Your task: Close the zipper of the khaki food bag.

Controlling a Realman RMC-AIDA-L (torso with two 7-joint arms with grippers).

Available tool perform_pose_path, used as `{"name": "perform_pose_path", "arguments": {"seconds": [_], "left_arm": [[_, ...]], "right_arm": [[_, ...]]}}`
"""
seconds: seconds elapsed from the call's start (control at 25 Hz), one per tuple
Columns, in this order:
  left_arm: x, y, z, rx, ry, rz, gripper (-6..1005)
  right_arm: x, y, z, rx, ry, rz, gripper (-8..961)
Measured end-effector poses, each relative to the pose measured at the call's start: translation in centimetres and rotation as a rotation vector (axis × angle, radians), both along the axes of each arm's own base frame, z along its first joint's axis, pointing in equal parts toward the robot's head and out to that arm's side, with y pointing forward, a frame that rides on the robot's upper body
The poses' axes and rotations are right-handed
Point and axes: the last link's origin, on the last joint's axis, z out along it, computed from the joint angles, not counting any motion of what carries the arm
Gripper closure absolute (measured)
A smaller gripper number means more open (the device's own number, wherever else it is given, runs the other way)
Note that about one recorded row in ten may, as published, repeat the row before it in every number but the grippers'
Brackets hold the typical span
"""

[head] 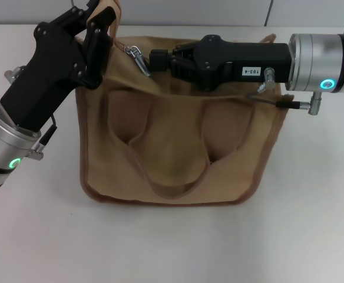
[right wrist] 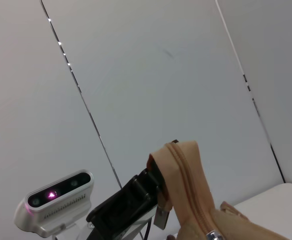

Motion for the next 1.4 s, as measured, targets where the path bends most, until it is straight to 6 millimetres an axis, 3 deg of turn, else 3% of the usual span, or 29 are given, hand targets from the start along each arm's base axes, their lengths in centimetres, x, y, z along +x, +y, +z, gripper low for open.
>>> {"name": "perform_pose_path", "arguments": {"seconds": [0.84,1.4], "left_arm": [[-0.4,0.1,0.5,0.031,-0.015,0.028,909],[-0.4,0.0,0.4,0.027,-0.018,0.025,908]], "right_arm": [[3.4,-0.4,1.8,0.043,0.0,-0.078,951],[2.5,-1.1,1.8,0.078,0.024,0.012,951]]}}
